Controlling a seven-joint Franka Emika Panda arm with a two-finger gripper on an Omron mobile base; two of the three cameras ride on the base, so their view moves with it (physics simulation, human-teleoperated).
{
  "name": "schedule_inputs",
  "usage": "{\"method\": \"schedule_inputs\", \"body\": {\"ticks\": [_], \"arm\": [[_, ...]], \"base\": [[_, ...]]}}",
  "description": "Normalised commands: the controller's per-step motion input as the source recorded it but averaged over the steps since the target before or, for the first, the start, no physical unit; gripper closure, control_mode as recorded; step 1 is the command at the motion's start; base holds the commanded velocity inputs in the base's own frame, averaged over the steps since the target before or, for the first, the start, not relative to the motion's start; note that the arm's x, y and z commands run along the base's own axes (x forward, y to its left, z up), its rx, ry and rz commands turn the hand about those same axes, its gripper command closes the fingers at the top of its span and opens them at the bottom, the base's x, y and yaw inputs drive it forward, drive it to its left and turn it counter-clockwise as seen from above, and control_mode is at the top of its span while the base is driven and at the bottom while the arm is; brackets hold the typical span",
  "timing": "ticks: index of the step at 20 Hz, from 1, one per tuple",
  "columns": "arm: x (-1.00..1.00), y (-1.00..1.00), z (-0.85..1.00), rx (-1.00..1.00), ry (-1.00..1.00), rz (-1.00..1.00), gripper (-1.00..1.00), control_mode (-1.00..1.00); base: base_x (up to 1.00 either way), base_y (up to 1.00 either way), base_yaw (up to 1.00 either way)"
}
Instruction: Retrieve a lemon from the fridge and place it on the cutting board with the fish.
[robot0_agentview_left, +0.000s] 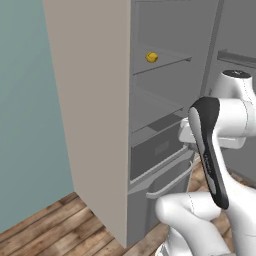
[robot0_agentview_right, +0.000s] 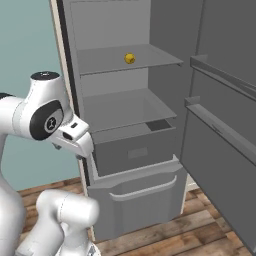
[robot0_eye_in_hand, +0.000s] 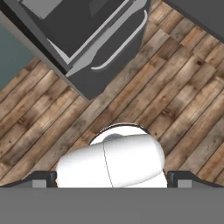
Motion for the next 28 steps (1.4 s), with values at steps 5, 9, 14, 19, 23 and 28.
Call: {"method": "schedule_inputs", "body": {"ticks": [5, 9, 14, 19, 23, 28], "arm": [[0.01, 0.0, 0.0, 0.0, 0.01, 0.05, -1.0, -1.0], [0.0, 0.0, 0.0, 0.0, 0.0, 0.0, -1.0, -1.0], [0.13, 0.01, 0.0, 0.0, -0.01, 0.03, -1.0, 1.0], [0.0, 0.0, 0.0, 0.0, 0.0, 0.0, -1.0, 1.0], [0.0, 0.0, 0.0, 0.0, 0.0, 0.0, -1.0, 1.0], [0.0, 0.0, 0.0, 0.0, 0.0, 0.0, -1.0, 1.0]], "base": [[0.0, 0.0, 0.0], [0.0, 0.0, 0.0], [0.04, 0.0, 0.03], [0.42, -0.09, 0.28], [0.17, -0.38, 0.29], [0.0, -0.53, 0.25]]}}
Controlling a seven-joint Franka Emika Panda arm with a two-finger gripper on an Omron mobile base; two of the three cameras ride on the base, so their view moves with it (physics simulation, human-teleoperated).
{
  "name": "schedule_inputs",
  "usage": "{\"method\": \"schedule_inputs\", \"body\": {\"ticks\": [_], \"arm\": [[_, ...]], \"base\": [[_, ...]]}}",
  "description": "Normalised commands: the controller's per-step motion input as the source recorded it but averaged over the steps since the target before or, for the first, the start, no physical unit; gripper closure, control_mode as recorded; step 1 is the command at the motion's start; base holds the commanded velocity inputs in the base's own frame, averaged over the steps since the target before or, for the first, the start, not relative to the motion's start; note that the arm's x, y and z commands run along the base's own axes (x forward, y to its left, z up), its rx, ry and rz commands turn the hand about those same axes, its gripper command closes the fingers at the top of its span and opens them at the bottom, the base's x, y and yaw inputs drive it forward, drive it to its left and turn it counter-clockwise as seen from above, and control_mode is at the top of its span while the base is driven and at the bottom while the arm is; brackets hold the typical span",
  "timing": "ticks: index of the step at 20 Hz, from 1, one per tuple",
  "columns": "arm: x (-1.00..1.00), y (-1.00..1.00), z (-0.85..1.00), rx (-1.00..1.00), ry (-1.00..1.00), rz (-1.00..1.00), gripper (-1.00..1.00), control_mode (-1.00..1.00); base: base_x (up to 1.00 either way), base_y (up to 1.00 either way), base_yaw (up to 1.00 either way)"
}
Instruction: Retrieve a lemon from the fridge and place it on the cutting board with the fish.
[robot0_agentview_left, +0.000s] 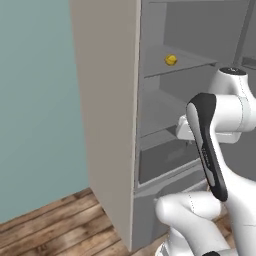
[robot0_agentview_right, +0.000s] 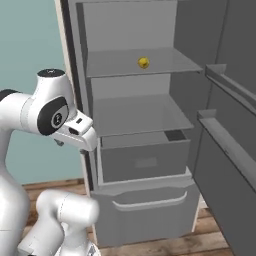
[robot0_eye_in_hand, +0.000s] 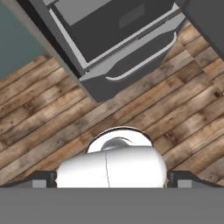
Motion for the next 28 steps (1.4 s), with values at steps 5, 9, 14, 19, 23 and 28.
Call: {"method": "schedule_inputs", "body": {"ticks": [5, 9, 14, 19, 23, 28], "arm": [[0.0, 0.0, 0.0, 0.0, 0.0, 0.0, -1.0, 1.0], [0.0, 0.0, 0.0, 0.0, 0.0, 0.0, -1.0, 1.0], [0.0, 0.0, 0.0, 0.0, 0.0, 0.0, -1.0, 1.0], [0.0, 0.0, 0.0, 0.0, 0.0, 0.0, -1.0, 1.0], [0.0, 0.0, 0.0, 0.0, 0.0, 0.0, -1.0, 1.0], [0.0, 0.0, 0.0, 0.0, 0.0, 0.0, -1.0, 1.0]], "base": [[0.1, -0.55, 0.27], [0.16, -0.53, 0.27], [0.07, -0.63, 0.2], [0.29, -0.59, 0.2], [0.46, -0.27, 0.26], [0.67, -0.02, 0.31]]}}
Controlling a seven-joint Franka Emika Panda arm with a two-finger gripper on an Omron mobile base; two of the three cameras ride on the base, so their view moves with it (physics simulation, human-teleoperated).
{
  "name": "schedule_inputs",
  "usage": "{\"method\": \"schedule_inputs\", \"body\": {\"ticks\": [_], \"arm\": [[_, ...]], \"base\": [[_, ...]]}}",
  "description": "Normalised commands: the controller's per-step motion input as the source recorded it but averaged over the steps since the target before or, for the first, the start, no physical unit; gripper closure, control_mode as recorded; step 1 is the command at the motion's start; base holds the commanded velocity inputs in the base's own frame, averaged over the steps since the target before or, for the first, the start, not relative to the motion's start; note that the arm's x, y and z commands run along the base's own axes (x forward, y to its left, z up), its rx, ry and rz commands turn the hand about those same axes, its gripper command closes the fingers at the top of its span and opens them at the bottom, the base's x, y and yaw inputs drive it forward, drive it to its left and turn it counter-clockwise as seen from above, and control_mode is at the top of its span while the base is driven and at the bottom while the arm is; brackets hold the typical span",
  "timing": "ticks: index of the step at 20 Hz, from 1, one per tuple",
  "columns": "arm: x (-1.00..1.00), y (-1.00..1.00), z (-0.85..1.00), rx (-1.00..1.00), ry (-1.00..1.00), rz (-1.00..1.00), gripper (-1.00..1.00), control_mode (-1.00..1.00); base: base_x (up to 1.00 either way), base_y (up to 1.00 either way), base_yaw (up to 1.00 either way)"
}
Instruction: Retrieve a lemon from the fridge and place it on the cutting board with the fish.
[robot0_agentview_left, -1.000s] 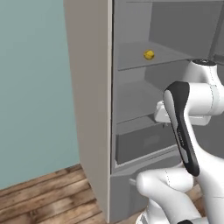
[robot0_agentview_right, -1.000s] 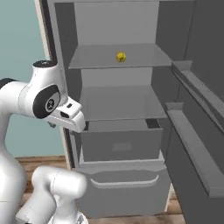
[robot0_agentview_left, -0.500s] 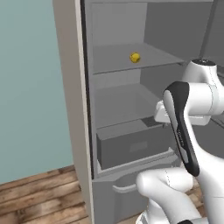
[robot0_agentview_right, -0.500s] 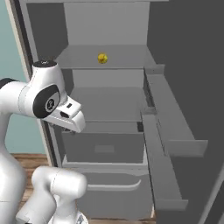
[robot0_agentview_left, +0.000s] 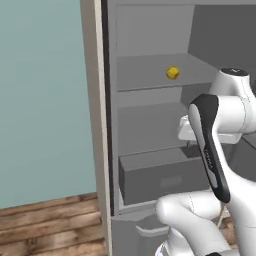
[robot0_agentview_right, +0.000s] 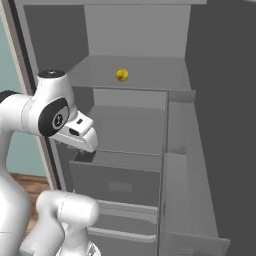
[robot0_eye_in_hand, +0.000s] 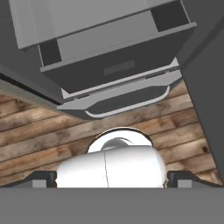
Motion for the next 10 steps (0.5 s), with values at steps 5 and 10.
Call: {"method": "schedule_inputs", "body": {"ticks": [5, 10], "arm": [[0.0, 0.0, 0.0, 0.0, 0.0, 0.0, -1.0, 1.0], [0.0, 0.0, 0.0, 0.0, 0.0, 0.0, -1.0, 1.0]], "base": [[0.73, -0.16, 0.19], [0.4, -0.59, 0.07]]}}
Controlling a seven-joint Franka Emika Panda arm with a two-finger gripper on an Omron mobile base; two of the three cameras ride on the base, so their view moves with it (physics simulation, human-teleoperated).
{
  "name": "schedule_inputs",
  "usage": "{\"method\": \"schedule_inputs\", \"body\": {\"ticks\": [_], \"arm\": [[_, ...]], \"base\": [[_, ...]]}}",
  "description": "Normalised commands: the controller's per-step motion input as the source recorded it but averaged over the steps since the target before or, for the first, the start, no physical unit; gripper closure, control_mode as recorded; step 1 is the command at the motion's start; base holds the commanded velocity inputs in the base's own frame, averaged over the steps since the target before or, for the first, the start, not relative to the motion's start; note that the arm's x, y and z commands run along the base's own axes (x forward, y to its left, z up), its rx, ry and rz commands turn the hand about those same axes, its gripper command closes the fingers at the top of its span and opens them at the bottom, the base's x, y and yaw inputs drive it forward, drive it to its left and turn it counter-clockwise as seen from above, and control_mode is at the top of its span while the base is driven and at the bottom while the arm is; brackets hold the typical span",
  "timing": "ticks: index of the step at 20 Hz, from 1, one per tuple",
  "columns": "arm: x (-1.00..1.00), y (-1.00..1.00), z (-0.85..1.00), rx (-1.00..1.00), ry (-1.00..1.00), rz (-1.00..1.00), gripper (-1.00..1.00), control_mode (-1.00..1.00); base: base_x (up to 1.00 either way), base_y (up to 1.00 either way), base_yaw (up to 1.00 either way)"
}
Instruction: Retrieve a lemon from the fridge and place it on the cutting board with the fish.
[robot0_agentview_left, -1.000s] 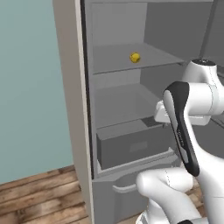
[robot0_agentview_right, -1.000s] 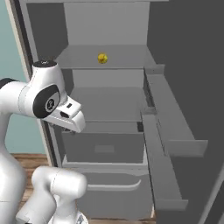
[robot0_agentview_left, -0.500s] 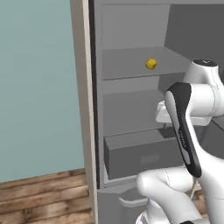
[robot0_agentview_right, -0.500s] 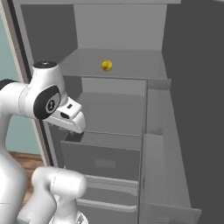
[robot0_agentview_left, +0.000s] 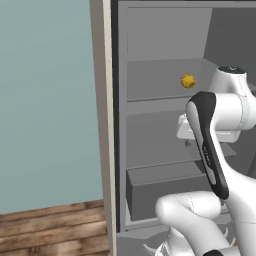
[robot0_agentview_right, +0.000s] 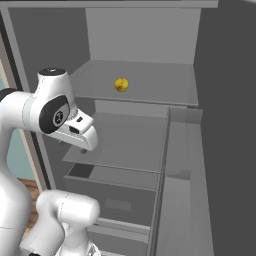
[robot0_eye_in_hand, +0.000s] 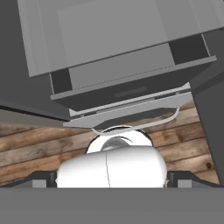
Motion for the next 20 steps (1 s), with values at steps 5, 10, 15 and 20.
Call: {"method": "schedule_inputs", "body": {"ticks": [5, 10, 15, 20], "arm": [[0.0, 0.0, 0.0, 0.0, 0.0, 0.0, -1.0, 1.0], [0.03, -0.1, 0.0, 0.0, 0.0, 0.04, -1.0, -1.0], [0.0, -0.34, 0.28, 0.0, -0.16, 0.07, -1.0, -1.0], [0.0, -0.17, 0.42, 0.0, -0.31, 0.1, -1.0, -1.0]], "base": [[0.17, -0.57, 0.02], [0.13, -0.29, 0.04], [0.0, 0.0, 0.0], [0.0, 0.0, 0.0]]}}
